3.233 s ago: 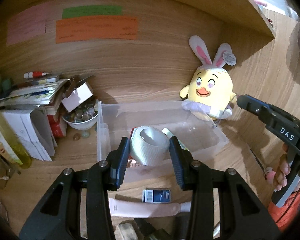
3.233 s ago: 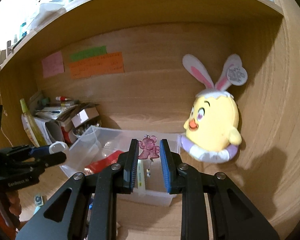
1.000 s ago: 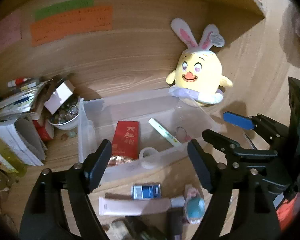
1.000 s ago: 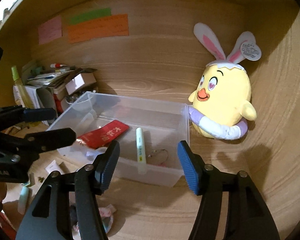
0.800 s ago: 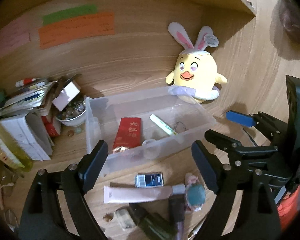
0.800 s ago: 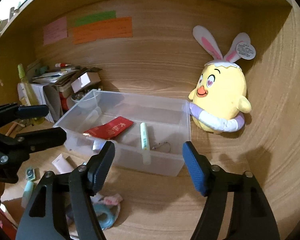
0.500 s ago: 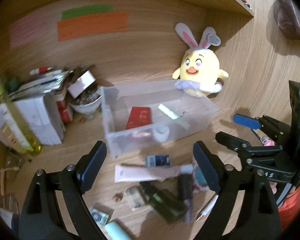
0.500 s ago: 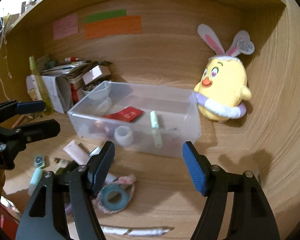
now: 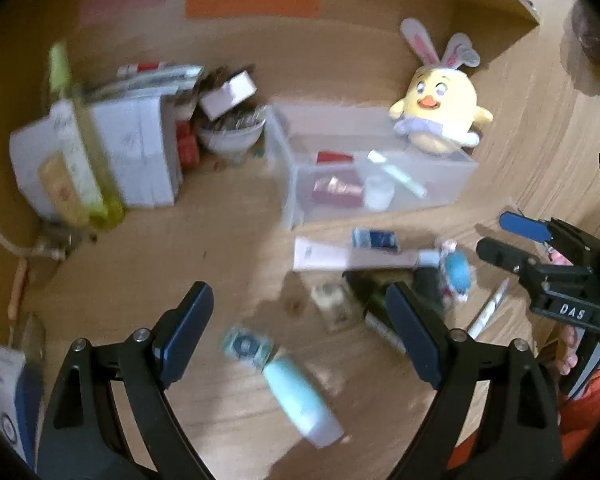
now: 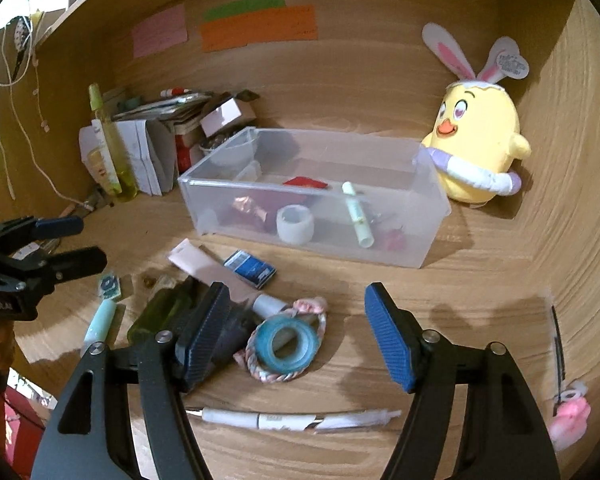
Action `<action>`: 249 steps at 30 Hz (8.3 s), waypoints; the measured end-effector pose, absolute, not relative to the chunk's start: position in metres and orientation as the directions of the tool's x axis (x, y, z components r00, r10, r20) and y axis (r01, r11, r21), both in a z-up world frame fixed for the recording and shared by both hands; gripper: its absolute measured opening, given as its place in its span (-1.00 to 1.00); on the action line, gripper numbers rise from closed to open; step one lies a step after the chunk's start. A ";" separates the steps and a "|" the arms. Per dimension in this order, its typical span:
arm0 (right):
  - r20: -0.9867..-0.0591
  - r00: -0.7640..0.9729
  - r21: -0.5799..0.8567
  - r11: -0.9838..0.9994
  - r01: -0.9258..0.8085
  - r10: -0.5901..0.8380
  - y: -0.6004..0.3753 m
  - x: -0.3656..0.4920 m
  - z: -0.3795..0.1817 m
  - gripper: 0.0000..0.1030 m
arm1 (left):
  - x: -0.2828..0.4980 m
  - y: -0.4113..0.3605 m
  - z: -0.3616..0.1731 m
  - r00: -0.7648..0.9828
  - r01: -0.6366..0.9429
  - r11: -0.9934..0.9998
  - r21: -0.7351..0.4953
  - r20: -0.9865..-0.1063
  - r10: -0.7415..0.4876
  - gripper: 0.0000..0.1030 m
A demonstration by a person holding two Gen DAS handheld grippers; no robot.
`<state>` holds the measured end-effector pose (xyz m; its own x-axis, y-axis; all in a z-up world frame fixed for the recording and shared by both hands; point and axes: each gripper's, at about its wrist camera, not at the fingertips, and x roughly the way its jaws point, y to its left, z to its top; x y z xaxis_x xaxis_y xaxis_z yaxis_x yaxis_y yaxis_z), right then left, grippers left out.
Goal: Organize objects
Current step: 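Grasp the light blue cylinder with the left tool while the right tool grasps the teal tape roll, then place the light blue cylinder and teal tape roll into the box, open both tools, then withdraw both open tools from the box toward the remaining items, then grasp the square coaster with the left tool while the right tool grasps the pink-white cord, then carry the coaster and cord into the box and open both tools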
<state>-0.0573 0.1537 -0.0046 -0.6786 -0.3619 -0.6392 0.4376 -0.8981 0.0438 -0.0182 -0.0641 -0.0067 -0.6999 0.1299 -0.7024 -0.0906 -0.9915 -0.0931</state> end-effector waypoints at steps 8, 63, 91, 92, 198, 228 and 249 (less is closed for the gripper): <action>-0.678 -0.643 0.067 -0.901 0.429 -0.357 0.156 -0.058 -0.024 0.29 | 0.003 -0.065 -0.036 -0.663 -0.057 -0.996 -0.063 -0.744 0.084 0.72; -0.619 -0.675 0.120 -0.898 0.422 -0.401 0.172 -0.071 0.005 -0.28 | -0.029 -0.032 0.001 -0.741 -0.143 -0.979 -0.148 -0.640 0.205 -0.53; -0.529 -0.734 0.126 -0.894 0.429 -0.426 0.195 -0.136 0.049 -0.28 | -0.130 0.008 0.041 -0.757 -0.172 -0.977 -0.129 -0.618 0.215 -0.53; -0.529 -0.735 0.121 -0.896 0.428 -0.423 0.195 -0.138 0.049 -0.28 | -0.134 0.010 0.041 -0.752 -0.174 -0.976 -0.132 -0.622 0.218 -0.53; -0.737 -0.578 0.102 -0.904 0.415 -0.349 0.150 -0.097 -0.042 -0.07 | -0.018 -0.095 -0.054 -0.627 0.053 -0.995 -0.089 -0.778 0.036 0.79; -0.655 -0.669 0.102 -0.918 0.383 -0.352 0.174 -0.093 -0.011 -0.61 | -0.035 -0.053 -0.021 -0.708 -0.079 -0.990 -0.113 -0.693 0.136 -0.23; -0.535 -0.762 0.079 -0.920 0.384 -0.364 0.182 -0.117 0.040 -0.61 | -0.081 -0.019 0.012 -0.751 -0.131 -0.980 -0.149 -0.630 0.197 -0.23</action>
